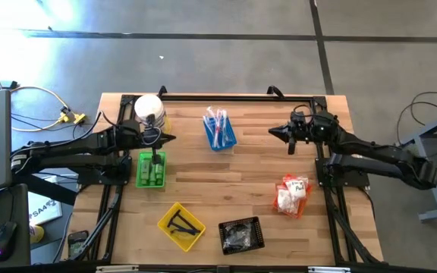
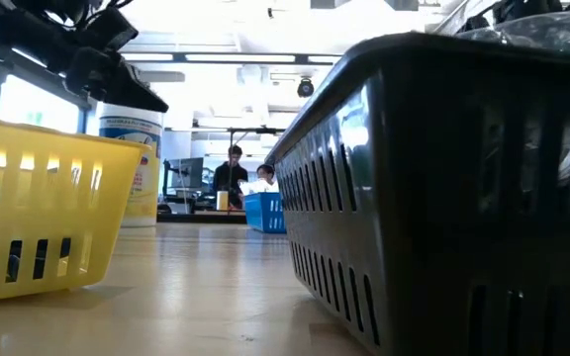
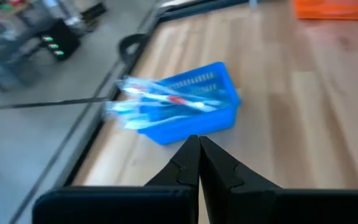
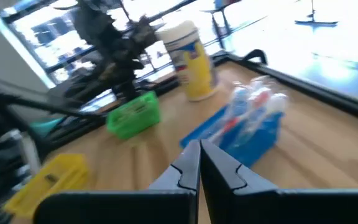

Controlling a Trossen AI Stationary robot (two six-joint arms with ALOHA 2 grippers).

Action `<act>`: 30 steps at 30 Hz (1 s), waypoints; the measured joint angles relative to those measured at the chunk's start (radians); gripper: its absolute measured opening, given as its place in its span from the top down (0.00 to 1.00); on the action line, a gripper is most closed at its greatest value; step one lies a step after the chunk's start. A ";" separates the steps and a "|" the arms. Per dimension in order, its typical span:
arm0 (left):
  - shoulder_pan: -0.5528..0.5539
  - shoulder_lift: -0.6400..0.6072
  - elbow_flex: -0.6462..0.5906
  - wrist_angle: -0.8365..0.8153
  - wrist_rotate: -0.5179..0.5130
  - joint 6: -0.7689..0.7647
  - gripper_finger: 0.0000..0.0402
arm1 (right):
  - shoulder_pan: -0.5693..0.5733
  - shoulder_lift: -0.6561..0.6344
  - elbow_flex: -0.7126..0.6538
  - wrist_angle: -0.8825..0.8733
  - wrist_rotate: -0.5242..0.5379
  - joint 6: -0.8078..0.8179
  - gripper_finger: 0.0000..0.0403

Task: Pick & Place Travel size toiletries
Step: Return to Home Position

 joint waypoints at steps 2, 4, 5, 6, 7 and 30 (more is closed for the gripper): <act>0.000 0.000 0.000 0.007 -0.043 -0.006 1.00 | -0.023 0.000 -0.001 -0.003 0.029 -0.010 0.99; 0.000 0.000 0.000 0.007 -0.087 -0.029 1.00 | -0.046 0.000 -0.001 -0.003 0.048 -0.032 0.99; 0.000 0.000 0.000 0.007 -0.114 -0.049 1.00 | -0.056 0.000 -0.001 -0.004 0.047 -0.048 0.99; 0.000 0.000 0.000 0.006 -0.132 -0.069 1.00 | -0.066 0.000 -0.001 -0.004 0.035 -0.066 0.99; 0.000 -0.001 0.000 0.005 -0.141 -0.077 1.00 | -0.075 -0.001 -0.001 -0.004 0.017 -0.078 0.99; 0.000 -0.514 -0.106 -0.068 0.119 -0.193 1.00 | -0.173 -0.558 -0.076 -0.153 -0.374 -0.092 0.99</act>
